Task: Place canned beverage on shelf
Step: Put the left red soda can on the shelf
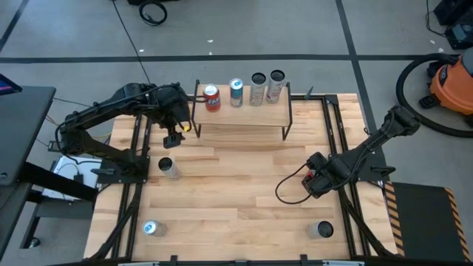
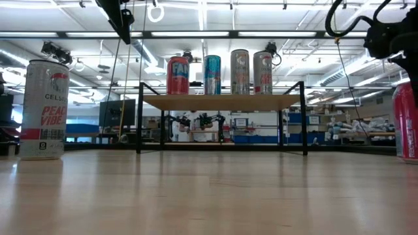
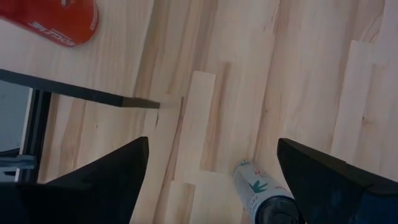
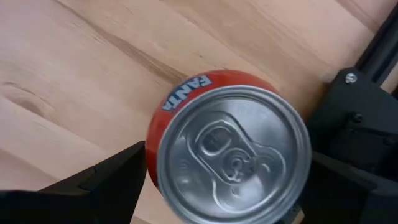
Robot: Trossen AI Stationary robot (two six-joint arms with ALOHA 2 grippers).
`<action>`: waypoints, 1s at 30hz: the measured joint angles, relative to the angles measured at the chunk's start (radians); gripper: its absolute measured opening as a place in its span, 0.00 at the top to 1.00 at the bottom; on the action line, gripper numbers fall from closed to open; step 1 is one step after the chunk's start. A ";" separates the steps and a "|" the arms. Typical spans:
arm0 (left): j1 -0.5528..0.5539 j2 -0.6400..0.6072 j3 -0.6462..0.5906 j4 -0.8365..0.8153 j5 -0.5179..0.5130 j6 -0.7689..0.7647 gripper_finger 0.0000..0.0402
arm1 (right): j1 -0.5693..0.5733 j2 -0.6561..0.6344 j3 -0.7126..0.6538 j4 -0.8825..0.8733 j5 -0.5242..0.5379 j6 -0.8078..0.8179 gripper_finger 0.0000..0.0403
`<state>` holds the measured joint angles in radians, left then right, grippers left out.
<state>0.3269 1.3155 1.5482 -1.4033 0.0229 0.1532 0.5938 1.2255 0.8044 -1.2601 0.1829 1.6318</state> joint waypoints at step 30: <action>-0.003 -0.001 -0.366 0.477 0.125 0.038 0.11 | -0.147 0.001 0.112 0.038 0.090 -0.190 0.25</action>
<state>0.3236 1.3144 1.1820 -0.9263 0.1479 0.1911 0.4466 1.2263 0.9159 -1.2217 0.2726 1.4420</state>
